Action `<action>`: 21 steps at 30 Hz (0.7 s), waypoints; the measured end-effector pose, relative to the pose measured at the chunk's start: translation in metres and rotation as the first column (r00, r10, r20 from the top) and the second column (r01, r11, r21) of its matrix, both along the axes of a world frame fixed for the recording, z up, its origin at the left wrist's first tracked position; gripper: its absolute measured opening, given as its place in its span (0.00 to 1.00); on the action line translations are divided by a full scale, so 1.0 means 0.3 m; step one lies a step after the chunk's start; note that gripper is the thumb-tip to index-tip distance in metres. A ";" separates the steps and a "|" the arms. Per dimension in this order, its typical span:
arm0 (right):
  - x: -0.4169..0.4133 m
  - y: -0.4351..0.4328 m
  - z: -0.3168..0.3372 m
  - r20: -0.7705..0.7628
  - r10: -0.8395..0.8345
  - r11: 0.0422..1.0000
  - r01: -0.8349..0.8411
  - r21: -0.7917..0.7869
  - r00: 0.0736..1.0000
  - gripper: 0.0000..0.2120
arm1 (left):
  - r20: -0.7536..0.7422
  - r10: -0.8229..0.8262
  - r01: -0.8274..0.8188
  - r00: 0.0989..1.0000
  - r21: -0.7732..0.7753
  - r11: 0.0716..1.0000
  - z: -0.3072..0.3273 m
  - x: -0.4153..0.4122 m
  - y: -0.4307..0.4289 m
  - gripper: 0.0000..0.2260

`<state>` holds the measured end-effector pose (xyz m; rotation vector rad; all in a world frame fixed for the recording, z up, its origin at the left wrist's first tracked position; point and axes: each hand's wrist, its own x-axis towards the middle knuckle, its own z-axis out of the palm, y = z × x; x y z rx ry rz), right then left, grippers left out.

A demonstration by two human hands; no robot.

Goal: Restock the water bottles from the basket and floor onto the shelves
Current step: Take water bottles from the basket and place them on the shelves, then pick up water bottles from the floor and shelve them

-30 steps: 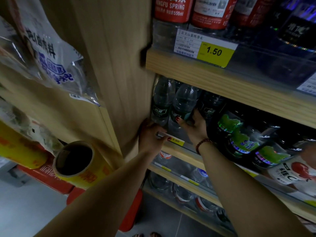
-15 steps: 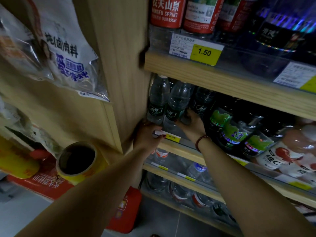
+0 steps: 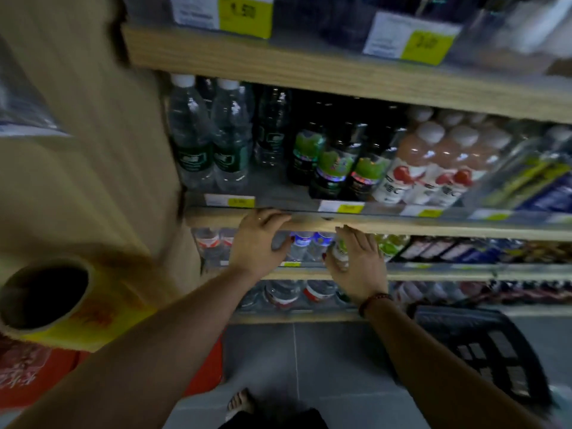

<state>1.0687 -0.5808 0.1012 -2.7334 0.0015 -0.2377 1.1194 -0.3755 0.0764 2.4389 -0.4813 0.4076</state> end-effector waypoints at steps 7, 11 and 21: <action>-0.272 -0.286 -0.035 -0.074 -0.266 0.964 0.264 -0.038 0.961 0.27 | -0.049 -0.271 0.276 0.961 0.179 0.944 -0.038 -0.135 -0.303 0.19; -0.501 -0.492 -0.046 -0.126 -0.432 0.902 0.428 -0.061 0.893 0.27 | -0.100 -0.394 0.406 0.914 0.205 0.891 -0.055 -0.260 -0.546 0.23; -1.215 -1.030 -0.073 -0.096 -0.724 0.689 0.724 -0.041 0.683 0.28 | -0.094 -0.705 0.704 0.703 0.227 0.673 -0.073 -0.760 -1.286 0.24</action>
